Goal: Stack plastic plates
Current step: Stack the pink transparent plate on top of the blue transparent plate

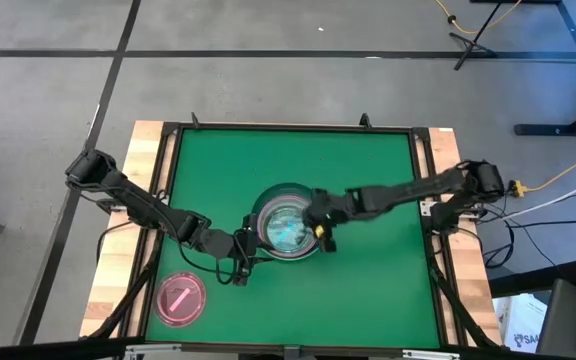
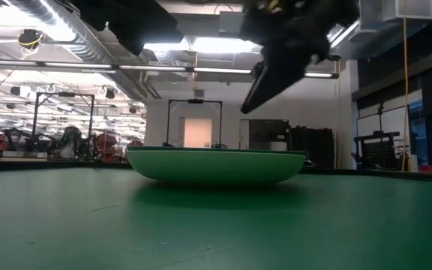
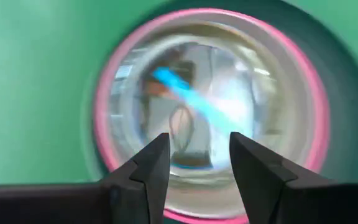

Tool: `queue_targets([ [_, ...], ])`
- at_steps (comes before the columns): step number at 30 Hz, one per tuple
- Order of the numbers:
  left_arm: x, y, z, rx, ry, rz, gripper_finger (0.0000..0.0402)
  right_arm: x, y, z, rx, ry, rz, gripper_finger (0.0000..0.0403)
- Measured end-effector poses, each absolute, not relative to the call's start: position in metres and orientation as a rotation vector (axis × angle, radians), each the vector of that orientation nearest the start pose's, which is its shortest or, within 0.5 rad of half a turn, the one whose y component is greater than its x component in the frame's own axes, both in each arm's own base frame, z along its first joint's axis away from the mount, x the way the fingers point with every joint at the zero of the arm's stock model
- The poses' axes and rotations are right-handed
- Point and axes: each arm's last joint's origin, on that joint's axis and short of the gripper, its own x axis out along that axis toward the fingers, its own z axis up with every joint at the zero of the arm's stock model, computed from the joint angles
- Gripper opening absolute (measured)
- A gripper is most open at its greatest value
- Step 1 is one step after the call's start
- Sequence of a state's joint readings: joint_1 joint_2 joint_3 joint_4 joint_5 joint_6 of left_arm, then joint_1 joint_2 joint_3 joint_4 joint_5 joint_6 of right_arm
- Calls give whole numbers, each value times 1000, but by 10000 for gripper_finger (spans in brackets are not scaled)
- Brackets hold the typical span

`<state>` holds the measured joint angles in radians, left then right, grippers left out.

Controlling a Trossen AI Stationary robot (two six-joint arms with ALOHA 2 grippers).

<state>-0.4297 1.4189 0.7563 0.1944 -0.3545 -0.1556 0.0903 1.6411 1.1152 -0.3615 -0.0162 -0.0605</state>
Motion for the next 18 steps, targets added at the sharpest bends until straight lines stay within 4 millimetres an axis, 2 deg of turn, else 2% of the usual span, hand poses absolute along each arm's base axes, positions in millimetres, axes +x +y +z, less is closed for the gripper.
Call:
queue_targets([
  [5, 272, -114, 218, 25, 444, -51, 117, 311, 72, 210, -142, 750, 203, 160],
  [9, 275, -111, 221, 14, 497, -69, 141, 279, 96, 203, -143, 651, 195, 160],
  [14, 274, -107, 222, -9, 627, -109, 165, 249, 115, 194, -127, 565, 157, 160],
  [18, 266, -107, 220, -79, 809, -99, 166, 238, 125, 190, -135, 549, 124, 160],
])
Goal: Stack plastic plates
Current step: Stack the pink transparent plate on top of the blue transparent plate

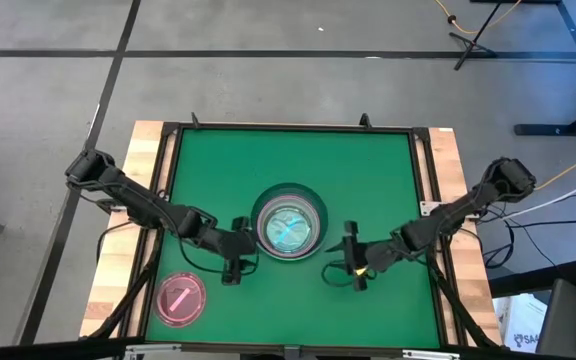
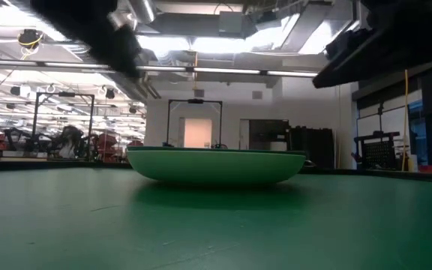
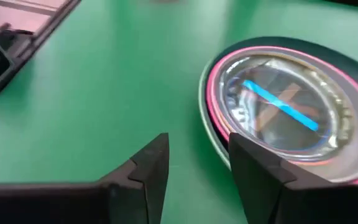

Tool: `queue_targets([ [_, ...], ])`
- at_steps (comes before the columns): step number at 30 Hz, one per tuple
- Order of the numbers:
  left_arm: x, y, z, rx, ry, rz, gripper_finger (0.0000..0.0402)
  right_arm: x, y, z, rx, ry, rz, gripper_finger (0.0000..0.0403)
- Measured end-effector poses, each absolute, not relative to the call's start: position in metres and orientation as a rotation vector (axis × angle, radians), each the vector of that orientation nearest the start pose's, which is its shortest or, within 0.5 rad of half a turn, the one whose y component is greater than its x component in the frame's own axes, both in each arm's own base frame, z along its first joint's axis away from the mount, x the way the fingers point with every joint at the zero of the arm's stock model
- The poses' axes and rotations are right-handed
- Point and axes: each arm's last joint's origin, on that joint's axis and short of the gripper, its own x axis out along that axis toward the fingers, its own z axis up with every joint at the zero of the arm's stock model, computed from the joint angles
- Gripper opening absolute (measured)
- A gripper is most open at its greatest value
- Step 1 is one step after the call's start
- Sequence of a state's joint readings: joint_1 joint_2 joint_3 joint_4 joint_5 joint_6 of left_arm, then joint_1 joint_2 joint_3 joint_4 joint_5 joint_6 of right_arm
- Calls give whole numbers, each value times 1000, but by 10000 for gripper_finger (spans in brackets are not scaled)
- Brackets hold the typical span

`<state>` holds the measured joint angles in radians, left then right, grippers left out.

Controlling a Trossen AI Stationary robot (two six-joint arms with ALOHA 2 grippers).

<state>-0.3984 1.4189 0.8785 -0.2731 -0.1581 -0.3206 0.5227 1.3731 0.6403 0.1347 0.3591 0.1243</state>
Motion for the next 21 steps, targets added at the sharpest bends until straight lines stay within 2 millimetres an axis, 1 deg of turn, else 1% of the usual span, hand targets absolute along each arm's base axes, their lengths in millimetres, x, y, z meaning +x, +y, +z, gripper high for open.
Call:
queue_targets([
  [2, 258, -106, 214, -137, 923, -49, 166, 236, 128, 190, -145, 535, 90, 160],
  [6, 239, -110, 204, -259, 1164, -42, 166, 235, 132, 192, -165, 501, 45, 160],
  [10, 219, -120, 198, -342, 1358, -2, 166, 235, 132, 193, -165, 493, 42, 160],
  [15, 195, -134, 196, -299, 1488, 42, 166, 235, 132, 194, -165, 484, 25, 160],
  [21, 182, -143, 191, -290, 1527, 73, 166, 235, 132, 194, -166, 485, 25, 160],
])
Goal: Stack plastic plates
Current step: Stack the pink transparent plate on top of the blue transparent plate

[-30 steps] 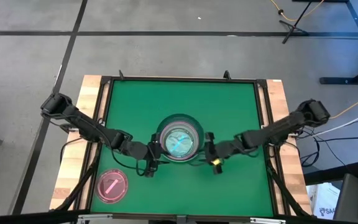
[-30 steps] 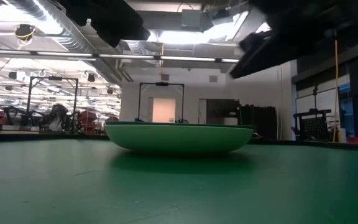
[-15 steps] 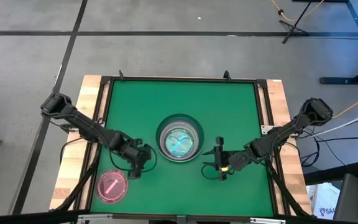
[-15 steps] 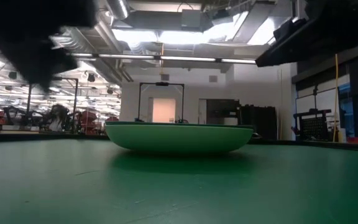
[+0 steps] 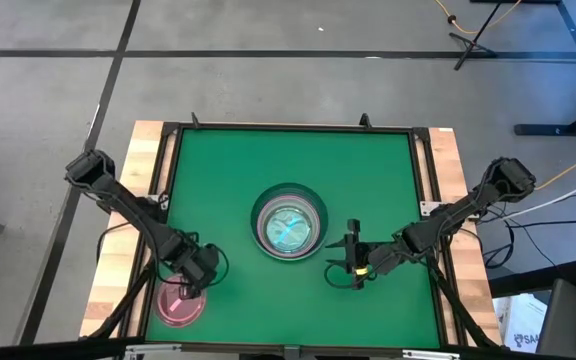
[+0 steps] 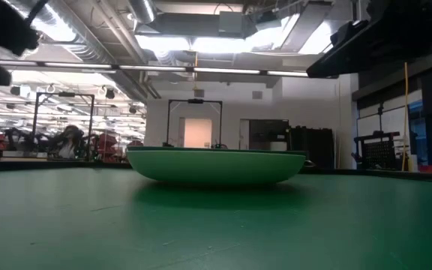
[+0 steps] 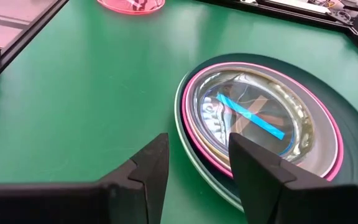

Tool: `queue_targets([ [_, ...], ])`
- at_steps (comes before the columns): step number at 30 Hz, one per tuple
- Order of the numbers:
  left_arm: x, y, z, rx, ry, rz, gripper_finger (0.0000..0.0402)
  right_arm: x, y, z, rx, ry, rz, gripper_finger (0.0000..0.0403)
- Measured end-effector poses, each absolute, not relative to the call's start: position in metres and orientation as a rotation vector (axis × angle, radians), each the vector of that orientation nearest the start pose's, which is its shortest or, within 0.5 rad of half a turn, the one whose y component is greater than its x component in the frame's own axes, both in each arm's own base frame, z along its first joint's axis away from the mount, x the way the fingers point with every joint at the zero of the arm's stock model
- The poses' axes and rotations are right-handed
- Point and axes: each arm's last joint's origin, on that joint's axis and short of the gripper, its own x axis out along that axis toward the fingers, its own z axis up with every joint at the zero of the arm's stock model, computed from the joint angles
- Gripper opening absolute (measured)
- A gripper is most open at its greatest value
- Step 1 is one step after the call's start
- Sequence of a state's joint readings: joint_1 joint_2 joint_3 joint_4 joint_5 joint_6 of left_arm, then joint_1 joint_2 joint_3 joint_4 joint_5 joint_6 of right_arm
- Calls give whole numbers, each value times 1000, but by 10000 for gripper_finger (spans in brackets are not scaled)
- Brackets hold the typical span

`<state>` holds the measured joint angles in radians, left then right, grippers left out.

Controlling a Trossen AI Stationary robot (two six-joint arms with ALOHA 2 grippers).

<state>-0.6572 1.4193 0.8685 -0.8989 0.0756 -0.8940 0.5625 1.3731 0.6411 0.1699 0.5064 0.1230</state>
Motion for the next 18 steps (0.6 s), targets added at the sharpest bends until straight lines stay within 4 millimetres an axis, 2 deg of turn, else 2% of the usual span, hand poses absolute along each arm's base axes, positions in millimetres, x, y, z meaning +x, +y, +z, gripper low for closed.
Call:
queue_targets([
  [8, 159, -143, 160, -371, 1648, 110, 166, 235, 132, 193, -167, 490, 24, 160],
  [18, 156, -142, 144, -400, 1618, 61, 166, 235, 131, 193, -169, 490, 19, 160],
])
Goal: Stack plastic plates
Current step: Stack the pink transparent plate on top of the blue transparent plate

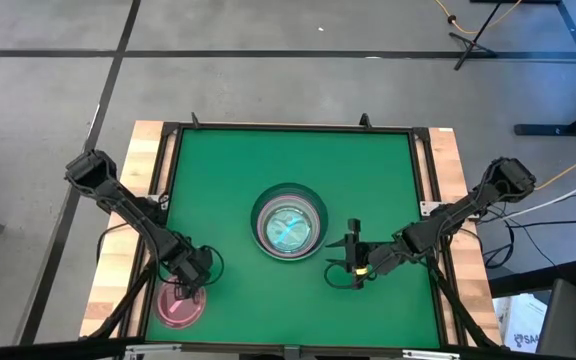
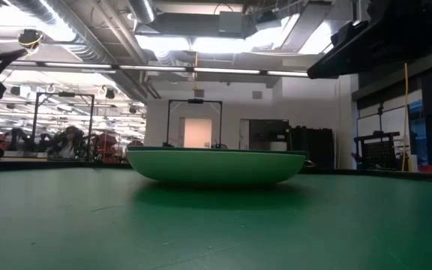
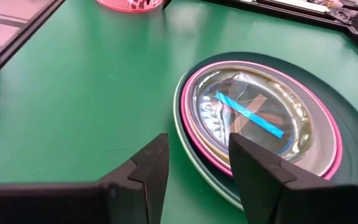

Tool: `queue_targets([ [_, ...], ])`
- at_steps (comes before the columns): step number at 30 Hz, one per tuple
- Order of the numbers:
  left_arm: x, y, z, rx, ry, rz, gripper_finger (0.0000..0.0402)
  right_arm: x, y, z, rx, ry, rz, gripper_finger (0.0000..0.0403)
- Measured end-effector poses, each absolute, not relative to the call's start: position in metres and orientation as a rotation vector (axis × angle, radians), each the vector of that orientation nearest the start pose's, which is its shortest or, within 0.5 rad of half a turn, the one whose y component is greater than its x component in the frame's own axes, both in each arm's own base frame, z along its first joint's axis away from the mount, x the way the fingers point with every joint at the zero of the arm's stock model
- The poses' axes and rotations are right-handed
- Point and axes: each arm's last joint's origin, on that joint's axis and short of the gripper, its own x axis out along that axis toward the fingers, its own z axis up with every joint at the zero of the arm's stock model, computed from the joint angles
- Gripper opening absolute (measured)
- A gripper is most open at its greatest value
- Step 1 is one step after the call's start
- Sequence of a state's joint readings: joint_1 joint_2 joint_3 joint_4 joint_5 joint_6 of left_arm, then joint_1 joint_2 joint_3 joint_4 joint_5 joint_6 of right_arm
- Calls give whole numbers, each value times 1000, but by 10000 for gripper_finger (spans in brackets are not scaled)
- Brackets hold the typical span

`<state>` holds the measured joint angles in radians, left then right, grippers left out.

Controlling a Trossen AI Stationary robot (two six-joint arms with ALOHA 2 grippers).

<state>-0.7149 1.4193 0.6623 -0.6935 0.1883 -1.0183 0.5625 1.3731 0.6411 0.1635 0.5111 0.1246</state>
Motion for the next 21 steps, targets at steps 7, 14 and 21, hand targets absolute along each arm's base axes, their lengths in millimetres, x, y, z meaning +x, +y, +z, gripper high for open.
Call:
queue_targets([
  [7, 152, -139, 139, -379, 1629, 40, 162, 235, 131, 193, -175, 485, -1, 160],
  [14, 152, -139, 138, -345, 1622, 18, 130, 235, 131, 193, -179, 492, -1, 160],
  [21, 154, -137, 137, -366, 1636, 4, 69, 234, 130, 192, -205, 501, -5, 160],
])
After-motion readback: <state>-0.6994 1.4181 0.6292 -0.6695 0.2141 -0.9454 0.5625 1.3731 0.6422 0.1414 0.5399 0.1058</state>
